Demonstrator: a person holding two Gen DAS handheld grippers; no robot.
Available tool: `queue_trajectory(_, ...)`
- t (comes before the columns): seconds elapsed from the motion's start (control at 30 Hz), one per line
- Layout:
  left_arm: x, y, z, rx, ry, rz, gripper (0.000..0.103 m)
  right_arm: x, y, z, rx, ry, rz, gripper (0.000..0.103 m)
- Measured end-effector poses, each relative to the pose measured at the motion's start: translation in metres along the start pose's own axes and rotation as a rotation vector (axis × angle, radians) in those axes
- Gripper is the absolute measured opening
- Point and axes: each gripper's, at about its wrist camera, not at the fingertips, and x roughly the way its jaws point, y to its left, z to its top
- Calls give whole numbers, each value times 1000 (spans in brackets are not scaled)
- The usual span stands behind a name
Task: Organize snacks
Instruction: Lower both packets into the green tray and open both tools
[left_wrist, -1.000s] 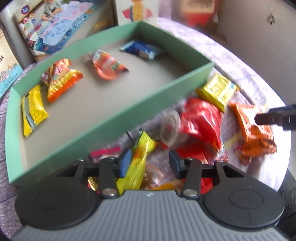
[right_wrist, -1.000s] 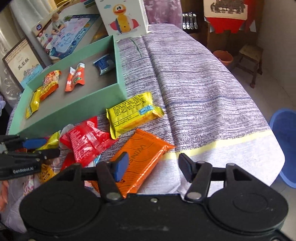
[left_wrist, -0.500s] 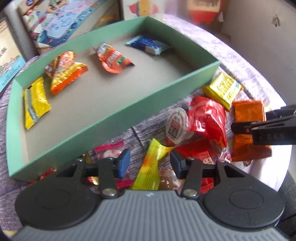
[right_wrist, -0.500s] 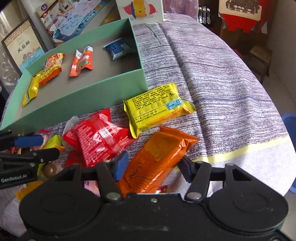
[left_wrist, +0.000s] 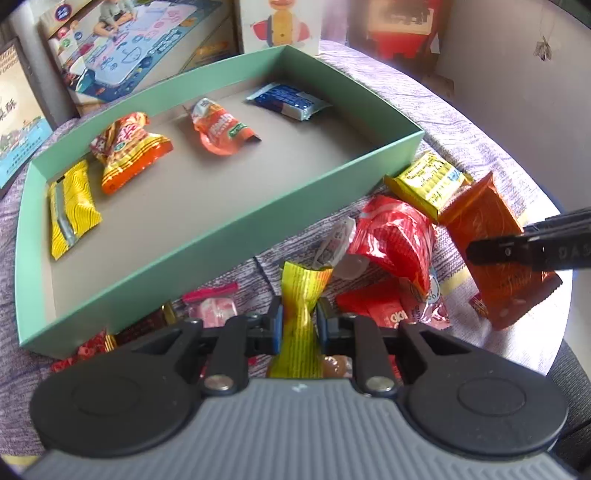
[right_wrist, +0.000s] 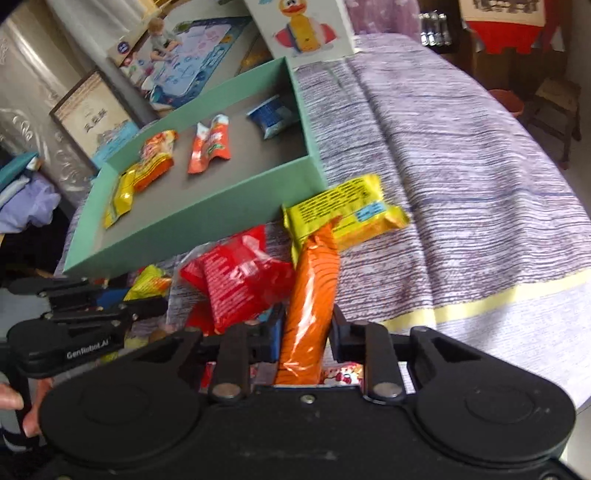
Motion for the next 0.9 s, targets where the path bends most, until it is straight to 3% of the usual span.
queue_trajectory(0.1,1,3,1,-25,2,0,18,-2,-8,6,1,-11,-54,32)
queue_trajectory(0.23,3,4,0,-43,-5,-19,18,-18,-20,7,20,-57,-168,57)
queue_trajectory(0.33,4,6,0,-61,-12,-36,18,-28,-18,5,26,-63,-202,58)
queue_trajectory(0.43,5,9,-1,-78,-18,-55,18,-22,-2,3,9,-17,-176,59)
queue_trajectory(0.53,4,14,-4,-89,-21,-66,18,-2,16,2,-49,41,-219,70)
queue_trajectory(0.63,3,18,-7,-103,-22,-76,18,17,25,4,-98,86,-263,68)
queue_trajectory(0.67,3,19,-8,-107,-24,-80,18,22,26,3,-109,89,-281,53)
queue_trajectory(0.9,-7,24,-6,-141,-48,-124,18,3,19,3,-58,52,-234,51)
